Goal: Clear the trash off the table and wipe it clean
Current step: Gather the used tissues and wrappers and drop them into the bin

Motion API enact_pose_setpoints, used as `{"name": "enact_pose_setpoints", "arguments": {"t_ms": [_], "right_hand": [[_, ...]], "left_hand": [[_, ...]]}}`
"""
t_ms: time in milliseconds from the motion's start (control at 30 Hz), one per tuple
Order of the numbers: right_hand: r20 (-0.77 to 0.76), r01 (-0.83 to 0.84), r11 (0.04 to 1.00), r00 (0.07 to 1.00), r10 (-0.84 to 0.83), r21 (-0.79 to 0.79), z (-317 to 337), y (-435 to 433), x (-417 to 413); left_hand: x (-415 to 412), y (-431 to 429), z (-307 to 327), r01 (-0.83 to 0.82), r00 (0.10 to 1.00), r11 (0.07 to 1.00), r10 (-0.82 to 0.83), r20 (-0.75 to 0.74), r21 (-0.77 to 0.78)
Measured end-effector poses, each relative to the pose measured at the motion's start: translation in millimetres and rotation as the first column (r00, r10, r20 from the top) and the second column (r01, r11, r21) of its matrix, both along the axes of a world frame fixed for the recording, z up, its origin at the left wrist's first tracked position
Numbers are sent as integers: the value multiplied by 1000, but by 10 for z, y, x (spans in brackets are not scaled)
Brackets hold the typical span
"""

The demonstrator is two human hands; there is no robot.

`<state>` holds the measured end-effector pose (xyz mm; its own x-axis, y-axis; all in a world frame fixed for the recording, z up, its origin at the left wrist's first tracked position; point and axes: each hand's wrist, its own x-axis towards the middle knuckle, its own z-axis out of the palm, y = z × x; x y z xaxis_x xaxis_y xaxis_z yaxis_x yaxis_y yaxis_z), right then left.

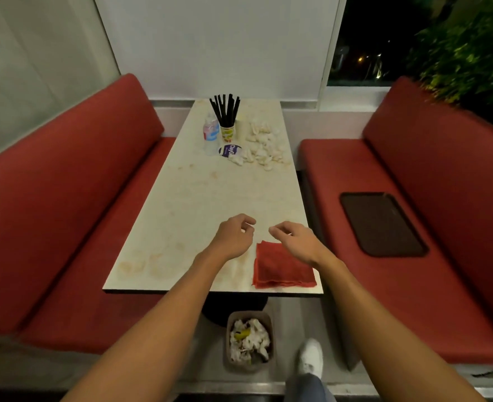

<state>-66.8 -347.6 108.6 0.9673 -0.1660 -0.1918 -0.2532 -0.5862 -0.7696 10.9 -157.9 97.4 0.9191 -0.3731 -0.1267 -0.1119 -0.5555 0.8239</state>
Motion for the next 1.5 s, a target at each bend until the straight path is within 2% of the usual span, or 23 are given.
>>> {"name": "enact_pose_setpoints", "arguments": {"t_ms": [333, 567, 733, 967, 1133, 1300, 1433, 1500], "right_hand": [[48, 5, 999, 999, -8, 50, -196, -689, 1491], [-34, -97, 992, 994, 100, 85, -415, -1134, 2806], [-67, -208, 978, 976, 208, 10, -487, -1359, 3722], [-21, -278, 959, 960, 278, -50, -730, -1291, 4723], [-10, -330, 930, 943, 333, -162, -994, -1155, 5279], [-31, -332, 921, 943, 332, -206, -1197, -1061, 5587], [73, -289, 932, 948, 311, -218, -1304, -1031, 5555], [113, -263, 949, 952, 284, -172, -1340, -1035, 5506]], "left_hand": [[1292, -596, -134, -134, 991, 990, 133, -20, -38], [2411, -1093, -269, -280, 956, 960, 279, -91, 8], [3104, -1311, -304, -382, 913, 923, 386, -135, 55], [3790, -1373, -445, -484, 847, 866, 499, -182, 123], [4127, -1327, -613, -504, 826, 851, 525, -205, 148], [4322, -1288, -787, -527, 805, 836, 549, -225, 152], [4386, -1328, -877, -539, 798, 827, 563, -217, 163], [4397, -1361, -900, -562, 786, 814, 581, -209, 148]]}}
